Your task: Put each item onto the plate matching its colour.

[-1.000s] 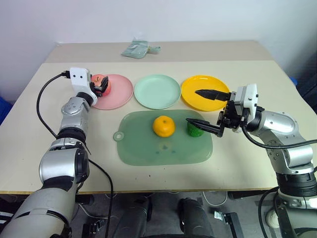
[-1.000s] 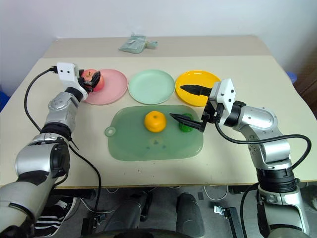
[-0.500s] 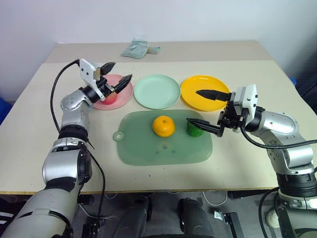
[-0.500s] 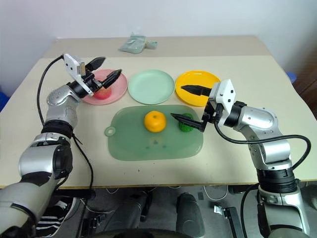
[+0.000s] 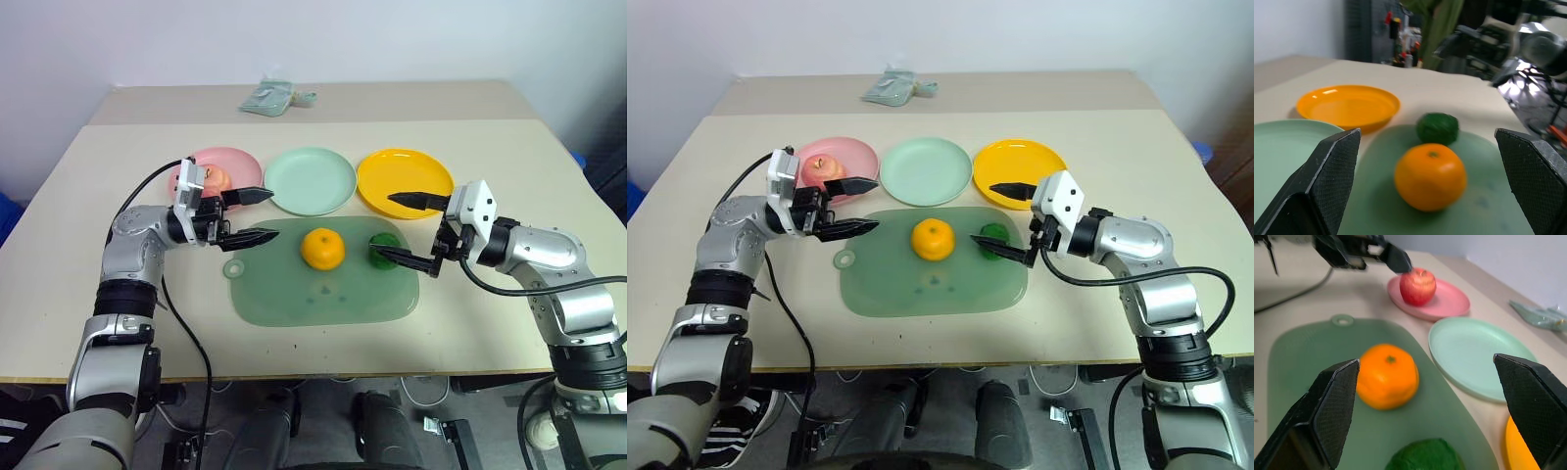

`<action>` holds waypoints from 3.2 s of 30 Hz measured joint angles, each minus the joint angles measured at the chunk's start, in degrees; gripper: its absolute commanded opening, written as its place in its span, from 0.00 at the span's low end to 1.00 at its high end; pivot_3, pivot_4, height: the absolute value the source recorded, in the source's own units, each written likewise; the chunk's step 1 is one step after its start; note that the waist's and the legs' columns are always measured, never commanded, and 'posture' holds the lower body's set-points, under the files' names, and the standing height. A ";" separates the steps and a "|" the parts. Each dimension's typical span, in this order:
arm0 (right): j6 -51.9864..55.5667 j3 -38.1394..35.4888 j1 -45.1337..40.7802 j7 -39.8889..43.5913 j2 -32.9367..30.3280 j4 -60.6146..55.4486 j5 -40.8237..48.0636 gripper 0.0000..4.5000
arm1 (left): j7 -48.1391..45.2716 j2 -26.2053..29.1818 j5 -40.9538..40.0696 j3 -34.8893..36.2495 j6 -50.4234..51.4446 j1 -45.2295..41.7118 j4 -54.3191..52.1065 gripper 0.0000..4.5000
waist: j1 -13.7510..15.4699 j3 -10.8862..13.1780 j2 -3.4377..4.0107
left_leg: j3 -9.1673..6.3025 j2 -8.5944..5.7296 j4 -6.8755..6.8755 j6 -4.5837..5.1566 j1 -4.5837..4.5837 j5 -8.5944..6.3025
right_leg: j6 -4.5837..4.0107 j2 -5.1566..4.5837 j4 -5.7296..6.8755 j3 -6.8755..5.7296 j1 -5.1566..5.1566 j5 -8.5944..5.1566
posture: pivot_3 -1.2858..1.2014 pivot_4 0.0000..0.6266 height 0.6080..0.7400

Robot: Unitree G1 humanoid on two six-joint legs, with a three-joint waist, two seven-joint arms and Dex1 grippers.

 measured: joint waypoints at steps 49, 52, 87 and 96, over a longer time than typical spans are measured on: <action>42.37 19.00 -18.81 -16.95 13.03 -1.44 -4.38 1.00 | -2.90 7.74 -0.07 -0.50 -4.36 7.68 -2.36 0.99 | -0.24 -0.01 0.04 | 0.24 0.13 -0.23 -0.02 -0.02 0.01 | -0.15 0.13 0.04 0.36 -0.51 0.09 | 0.52 0.24 1.00; 44.31 18.99 -20.17 -18.18 14.72 1.07 -4.29 1.00 | -2.83 7.49 -0.02 -0.51 -4.37 7.84 -2.41 0.99 | -0.50 -0.01 0.04 | 0.37 0.16 -0.26 -0.02 -0.02 0.02 | -0.15 0.18 0.10 0.52 -0.50 0.10 | 0.52 0.24 1.00; 19.27 6.05 -31.18 -32.20 10.68 34.44 -16.69 0.70 | 10.19 -3.56 1.17 -0.03 -9.54 5.73 -3.14 1.00 | -0.45 -0.01 0.02 | 1.05 0.29 -0.37 -0.02 -0.04 0.04 | -0.10 0.28 0.14 1.18 -0.82 0.23 | 0.52 0.24 1.00; 13.40 6.21 -31.57 -31.50 11.26 45.12 -19.86 0.98 | 15.19 -6.12 3.82 -1.01 -14.35 6.03 -2.84 1.00 | -1.67 -0.01 0.02 | 1.10 0.39 -0.38 -0.03 -0.02 0.04 | -0.13 0.39 0.16 1.25 -0.84 0.29 | 0.52 0.24 1.00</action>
